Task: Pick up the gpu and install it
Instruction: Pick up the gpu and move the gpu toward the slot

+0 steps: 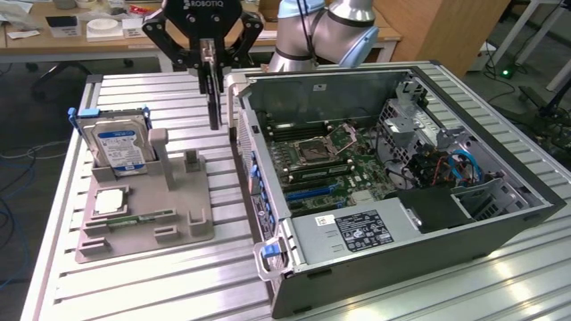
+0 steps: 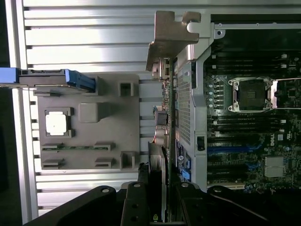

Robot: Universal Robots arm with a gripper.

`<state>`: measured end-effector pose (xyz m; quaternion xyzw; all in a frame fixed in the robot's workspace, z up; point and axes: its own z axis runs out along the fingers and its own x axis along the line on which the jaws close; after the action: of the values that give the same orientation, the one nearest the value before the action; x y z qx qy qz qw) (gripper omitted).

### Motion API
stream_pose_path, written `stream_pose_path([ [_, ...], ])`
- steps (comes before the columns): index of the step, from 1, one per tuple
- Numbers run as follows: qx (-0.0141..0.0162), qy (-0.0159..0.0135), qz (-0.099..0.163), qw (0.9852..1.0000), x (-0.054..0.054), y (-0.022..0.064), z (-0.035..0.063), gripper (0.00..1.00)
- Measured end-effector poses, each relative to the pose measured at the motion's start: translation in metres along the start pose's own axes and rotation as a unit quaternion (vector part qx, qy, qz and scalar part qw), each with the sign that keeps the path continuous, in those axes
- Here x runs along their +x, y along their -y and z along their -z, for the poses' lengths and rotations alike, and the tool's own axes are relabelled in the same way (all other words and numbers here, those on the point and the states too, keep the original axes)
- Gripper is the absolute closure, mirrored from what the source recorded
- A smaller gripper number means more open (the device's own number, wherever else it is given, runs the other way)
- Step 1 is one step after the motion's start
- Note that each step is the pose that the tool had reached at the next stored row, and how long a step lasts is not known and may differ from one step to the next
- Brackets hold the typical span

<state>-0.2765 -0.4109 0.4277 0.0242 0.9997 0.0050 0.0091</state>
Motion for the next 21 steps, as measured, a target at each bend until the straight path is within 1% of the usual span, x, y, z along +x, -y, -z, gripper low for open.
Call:
stream_pose_path([
  [8,0.0001,0.0000,0.000,1.0000,-0.007,-0.0004,-0.0002,0.73],
  [15,0.0001,0.0000,0.000,1.0000,-0.019,-0.0009,-0.0004,0.73],
  [21,0.0000,0.0000,0.000,1.0000,-0.026,-0.0013,-0.0006,0.73],
])
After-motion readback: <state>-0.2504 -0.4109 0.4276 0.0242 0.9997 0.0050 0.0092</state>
